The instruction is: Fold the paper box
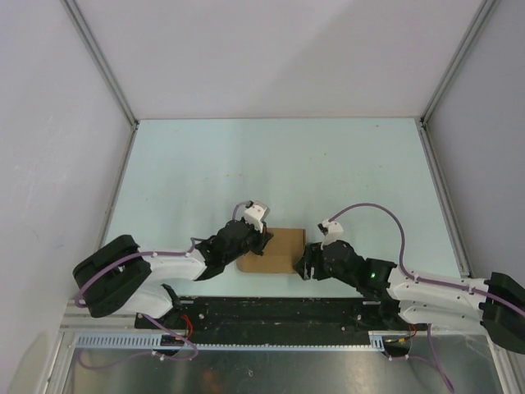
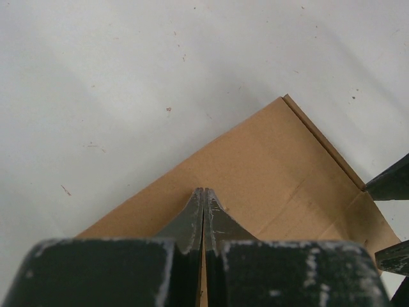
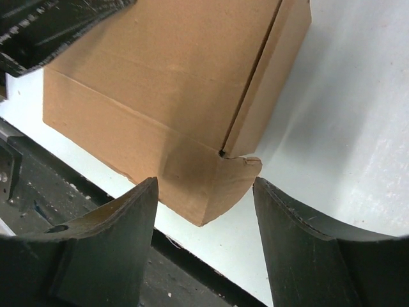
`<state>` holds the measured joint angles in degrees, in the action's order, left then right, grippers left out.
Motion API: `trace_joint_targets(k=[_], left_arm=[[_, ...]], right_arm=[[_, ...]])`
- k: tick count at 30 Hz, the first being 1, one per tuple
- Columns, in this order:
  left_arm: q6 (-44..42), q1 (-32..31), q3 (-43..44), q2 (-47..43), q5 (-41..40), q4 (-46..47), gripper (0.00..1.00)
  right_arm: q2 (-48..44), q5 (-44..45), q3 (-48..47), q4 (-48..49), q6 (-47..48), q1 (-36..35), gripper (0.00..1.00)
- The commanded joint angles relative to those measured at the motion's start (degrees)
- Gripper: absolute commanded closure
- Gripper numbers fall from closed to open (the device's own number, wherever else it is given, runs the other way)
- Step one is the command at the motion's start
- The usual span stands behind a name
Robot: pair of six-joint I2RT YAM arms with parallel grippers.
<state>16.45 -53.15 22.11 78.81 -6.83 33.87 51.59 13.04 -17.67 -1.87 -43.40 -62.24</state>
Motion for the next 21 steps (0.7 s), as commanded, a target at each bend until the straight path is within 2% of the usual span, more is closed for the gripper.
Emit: trace_joint_targets(k=[1,16,21], left_arm=[[-0.98,-0.38,1.09,0.74,0.68,0.41,1.00],[-0.98,-0.38,0.66,1.00,1.03,0.59,1.00],[-0.98,-0.38,0.57,0.91,1.03,0.76,1.00]], right_arm=[[2.19,0.50,0.01,1.34,-0.90,-0.69,0.33],[3.86,0.06,0.18,6.44,-0.90,-0.78,0.45],[4.48,-0.47,0.27,7.49,-0.81,-0.78,0.51]])
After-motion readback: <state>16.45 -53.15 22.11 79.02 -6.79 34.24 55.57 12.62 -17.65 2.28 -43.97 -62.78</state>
